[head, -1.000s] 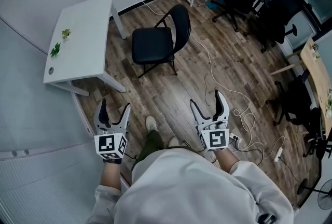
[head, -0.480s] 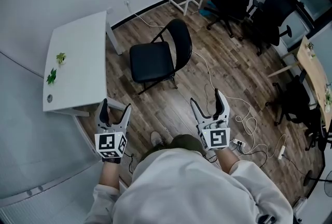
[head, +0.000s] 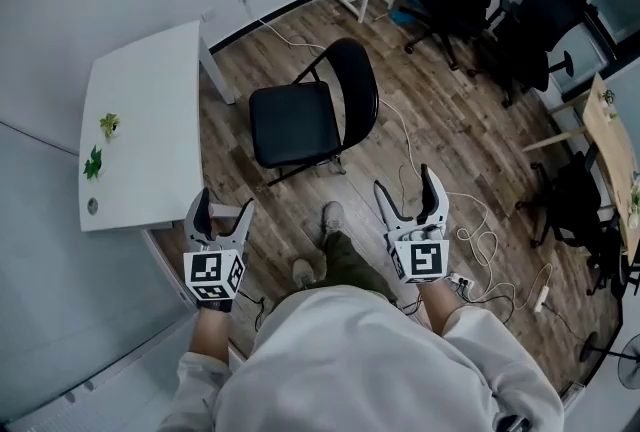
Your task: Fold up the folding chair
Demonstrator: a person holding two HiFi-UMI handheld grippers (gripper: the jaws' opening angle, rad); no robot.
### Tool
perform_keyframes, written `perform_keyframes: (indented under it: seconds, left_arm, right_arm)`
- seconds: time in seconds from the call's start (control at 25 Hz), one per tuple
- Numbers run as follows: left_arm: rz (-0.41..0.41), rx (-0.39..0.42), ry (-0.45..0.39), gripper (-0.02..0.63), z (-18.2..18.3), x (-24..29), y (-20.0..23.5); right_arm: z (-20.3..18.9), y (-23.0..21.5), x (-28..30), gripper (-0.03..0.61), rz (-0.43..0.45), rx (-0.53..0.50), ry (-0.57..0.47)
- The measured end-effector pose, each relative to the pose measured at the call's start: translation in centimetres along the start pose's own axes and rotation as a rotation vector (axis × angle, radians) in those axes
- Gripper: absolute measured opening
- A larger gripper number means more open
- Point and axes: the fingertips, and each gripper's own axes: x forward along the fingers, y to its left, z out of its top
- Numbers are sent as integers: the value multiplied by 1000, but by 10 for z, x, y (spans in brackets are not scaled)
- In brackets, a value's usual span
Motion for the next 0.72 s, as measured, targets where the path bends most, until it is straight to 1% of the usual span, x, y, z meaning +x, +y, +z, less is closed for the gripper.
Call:
perform_keyframes:
  seconds: [0.12,0.32,0.52,0.64,0.72]
  left_arm:
    - [18,-3,14,397,6,35,7]
    - [40,-30,36,397,25,96,12]
    - [61,-54,61,397,28,157,13]
    - [68,-61,75,397,27,186,11]
    - [68,-62,89,397,27,204,11]
  right_arm:
    - [-9,-18,39,382,17,9,7]
    - [-4,-56,105,382,49,12,-5]
    - [-11,-90,169,382,79,9,-9]
    - [-23,-108,198,382,100,-7,29]
    - [-27,-119,218,381,104,-9,25]
